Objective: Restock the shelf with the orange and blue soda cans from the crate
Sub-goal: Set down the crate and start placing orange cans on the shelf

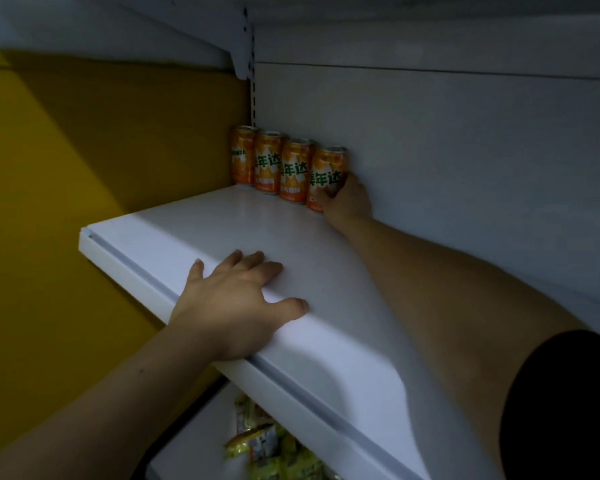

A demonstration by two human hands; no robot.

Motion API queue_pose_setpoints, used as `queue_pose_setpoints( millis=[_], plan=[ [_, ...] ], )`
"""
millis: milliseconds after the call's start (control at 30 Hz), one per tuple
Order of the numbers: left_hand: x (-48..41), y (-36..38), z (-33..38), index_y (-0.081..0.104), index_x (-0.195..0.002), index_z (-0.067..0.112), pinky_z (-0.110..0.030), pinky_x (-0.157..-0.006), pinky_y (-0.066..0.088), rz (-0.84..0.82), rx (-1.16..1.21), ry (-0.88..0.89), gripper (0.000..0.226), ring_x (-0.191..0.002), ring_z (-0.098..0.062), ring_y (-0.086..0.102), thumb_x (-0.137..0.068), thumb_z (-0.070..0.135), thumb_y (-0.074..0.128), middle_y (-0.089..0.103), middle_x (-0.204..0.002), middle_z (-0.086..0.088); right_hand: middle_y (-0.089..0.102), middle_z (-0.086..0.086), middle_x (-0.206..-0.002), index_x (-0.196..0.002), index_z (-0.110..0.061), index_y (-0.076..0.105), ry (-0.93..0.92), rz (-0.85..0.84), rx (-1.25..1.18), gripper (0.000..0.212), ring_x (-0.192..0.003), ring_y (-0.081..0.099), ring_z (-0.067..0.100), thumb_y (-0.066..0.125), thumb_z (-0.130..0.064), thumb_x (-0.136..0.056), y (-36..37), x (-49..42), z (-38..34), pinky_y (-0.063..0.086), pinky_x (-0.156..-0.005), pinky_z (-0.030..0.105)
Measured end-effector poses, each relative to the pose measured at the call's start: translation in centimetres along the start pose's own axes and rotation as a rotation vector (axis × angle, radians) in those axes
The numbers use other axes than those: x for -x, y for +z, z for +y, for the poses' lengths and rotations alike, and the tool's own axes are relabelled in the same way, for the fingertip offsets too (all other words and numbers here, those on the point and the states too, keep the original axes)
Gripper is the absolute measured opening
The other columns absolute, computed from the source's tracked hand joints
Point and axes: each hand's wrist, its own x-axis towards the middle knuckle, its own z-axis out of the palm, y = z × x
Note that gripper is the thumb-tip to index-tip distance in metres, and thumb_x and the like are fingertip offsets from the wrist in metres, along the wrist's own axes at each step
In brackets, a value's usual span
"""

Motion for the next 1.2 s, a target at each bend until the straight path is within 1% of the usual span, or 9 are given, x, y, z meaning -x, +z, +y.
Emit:
queue_pose_setpoints(
  millis=[167,300,367,567,700,833,1000,1100,1200],
  plan=[
    [0.1,-0.6,-0.1,0.03,-0.143,0.042,-0.051,-0.116,-0.001,0.002,0.128,0.011,0.074,-0.146,-0.012,0.01,-0.078,0.075,0.038,0.017,-0.157,0.014,0.039,0.018,-0.138,-0.144,-0.01,0.03,0.041,-0.137,0.134,0.081,-0.126,0.045,0.037,0.06,-0.057,-0.085,-3.1,3.3,-2.0,0.041,-0.102,0.042],
    [2.8,-2.4,-0.4,0.032,-0.145,0.034,-0.048,-0.118,0.008,-0.025,0.209,-0.018,0.08,-0.142,-0.014,0.023,-0.074,0.07,0.044,0.023,-0.156,0.009,0.054,0.011,-0.134,-0.139,-0.021,0.047,-0.1,-0.304,0.226,0.079,-0.116,0.055,0.031,0.058,-0.064,-0.073,-6.1,8.4,-5.0,0.048,-0.096,0.038],
    [4.4,-2.7,-1.1,0.033,-0.145,0.03,-0.045,-0.117,0.015,-0.025,0.256,-0.045,0.082,-0.141,-0.015,0.025,-0.074,0.067,0.05,0.025,-0.156,0.007,0.055,0.008,-0.135,-0.137,-0.02,0.049,-0.177,-0.356,0.266,0.074,-0.114,0.056,0.027,0.058,-0.062,-0.077,-6.8,10.6,-6.4,0.049,-0.092,0.033],
    [16.1,-2.9,-5.7,0.037,-0.144,0.027,-0.034,-0.116,0.024,0.014,0.27,-0.235,0.073,-0.142,-0.018,0.026,-0.082,0.054,0.063,0.028,-0.155,0.0,0.029,0.011,-0.156,-0.152,-0.013,0.024,-0.357,-0.522,0.342,0.082,-0.136,0.037,0.032,0.053,-0.058,-0.09,-6.0,20.8,-13.0,0.038,-0.107,0.04],
    [25.1,-2.0,-9.9,0.036,-0.145,0.023,-0.031,-0.115,0.023,-0.008,0.268,-0.374,0.074,-0.142,-0.018,0.026,-0.083,0.052,0.063,0.029,-0.155,-0.002,0.038,0.013,-0.148,-0.149,-0.014,0.03,-0.493,-0.629,0.331,0.078,-0.124,0.049,0.033,0.053,-0.059,-0.09,-2.4,28.3,-17.0,0.047,-0.096,0.04],
    [34.4,0.2,-13.5,0.035,-0.146,0.018,-0.026,-0.111,0.024,-0.065,0.279,-0.543,0.073,-0.142,-0.018,0.027,-0.086,0.049,0.062,0.029,-0.154,-0.003,0.023,0.011,-0.158,-0.153,-0.016,0.02,-0.56,-0.867,0.356,0.08,-0.137,0.036,0.035,0.049,-0.058,-0.093,2.7,36.7,-18.8,0.041,-0.104,0.046],
    [44.4,4.8,-18.1,0.033,-0.146,0.023,-0.034,-0.101,0.042,-0.155,0.44,-0.818,0.068,-0.127,-0.022,0.047,-0.088,0.048,0.06,0.039,-0.148,-0.002,0.019,0.01,-0.16,-0.154,-0.014,0.015,-0.623,-1.101,0.4,0.081,-0.14,0.033,0.033,0.049,-0.055,-0.094,10.7,46.5,-19.0,0.038,-0.106,0.042],
    [48.8,8.5,-20.8,0.031,-0.146,0.023,-0.033,-0.092,0.048,-0.184,0.506,-0.916,0.068,-0.118,-0.019,0.054,-0.089,0.049,0.058,0.044,-0.143,0.0,0.028,0.011,-0.156,-0.155,-0.016,0.014,-0.608,-1.264,0.433,0.08,-0.129,0.046,0.033,0.05,-0.054,-0.095,15.5,51.1,-17.9,0.045,-0.089,0.04],
    [51.8,12.4,-23.1,0.04,-0.142,0.021,-0.031,-0.089,0.044,-0.221,0.559,-0.985,0.062,-0.125,-0.025,0.05,-0.089,0.048,0.057,0.047,-0.141,-0.003,0.028,0.01,-0.156,-0.155,-0.017,0.013,-0.61,-1.369,0.492,0.079,-0.124,0.05,0.03,0.049,-0.054,-0.095,19.9,54.6,-16.1,0.048,-0.095,0.041]
  ],
)
